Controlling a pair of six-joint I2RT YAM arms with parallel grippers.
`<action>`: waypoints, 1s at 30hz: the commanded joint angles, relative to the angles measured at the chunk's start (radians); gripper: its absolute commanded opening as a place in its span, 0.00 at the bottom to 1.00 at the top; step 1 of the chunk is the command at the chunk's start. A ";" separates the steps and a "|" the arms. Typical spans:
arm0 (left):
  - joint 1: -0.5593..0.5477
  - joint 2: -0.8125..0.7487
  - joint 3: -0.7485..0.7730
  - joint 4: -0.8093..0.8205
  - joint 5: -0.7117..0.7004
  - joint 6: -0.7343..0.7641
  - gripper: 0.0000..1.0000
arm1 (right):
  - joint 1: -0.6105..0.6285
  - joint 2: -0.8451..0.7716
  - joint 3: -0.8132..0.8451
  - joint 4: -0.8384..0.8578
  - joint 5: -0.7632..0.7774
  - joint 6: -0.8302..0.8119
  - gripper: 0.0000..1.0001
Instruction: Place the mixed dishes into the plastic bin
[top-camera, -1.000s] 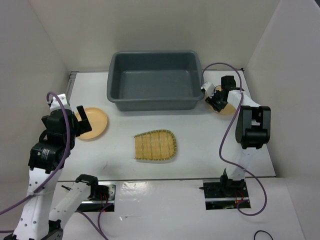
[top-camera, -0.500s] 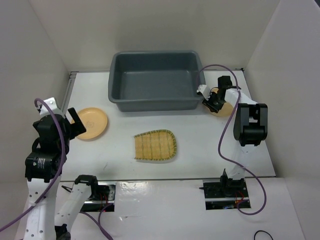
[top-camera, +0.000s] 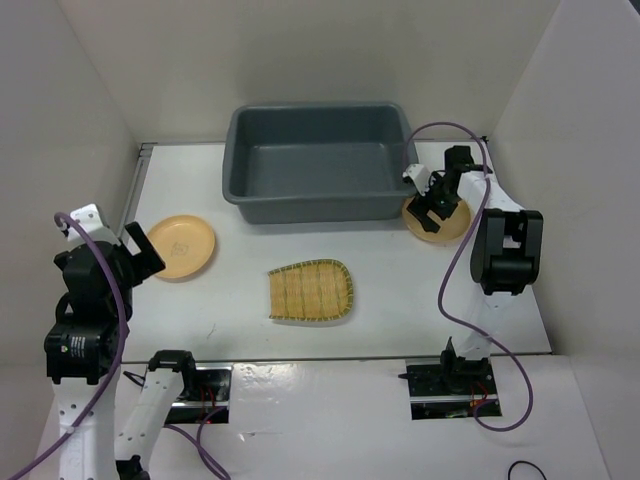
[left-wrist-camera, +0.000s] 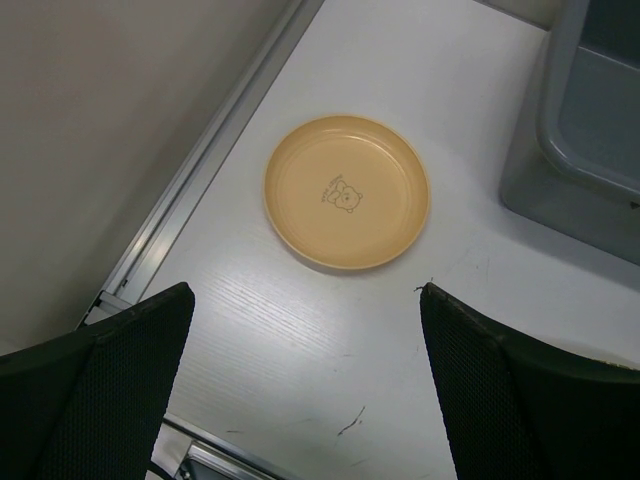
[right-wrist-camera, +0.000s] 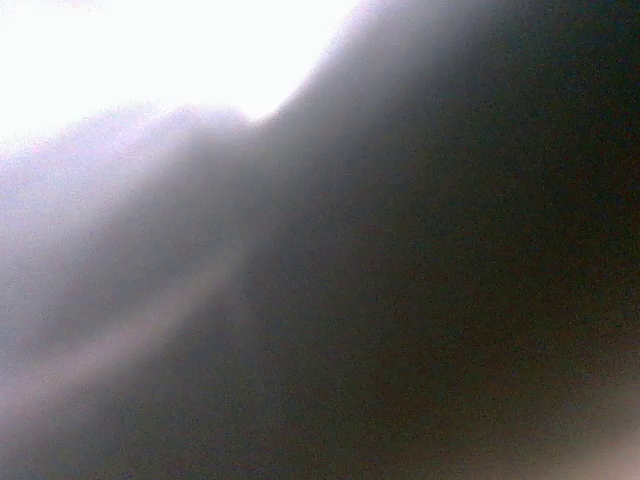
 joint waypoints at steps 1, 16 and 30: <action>0.016 -0.023 0.004 0.033 0.013 0.013 1.00 | -0.027 -0.110 0.045 -0.101 -0.058 0.085 0.98; 0.016 -0.032 -0.005 0.043 0.013 0.013 1.00 | 0.024 0.063 0.238 -0.181 -0.106 0.189 0.28; 0.016 -0.051 -0.005 0.043 0.003 0.013 1.00 | 0.133 0.045 0.148 -0.264 -0.103 0.128 0.36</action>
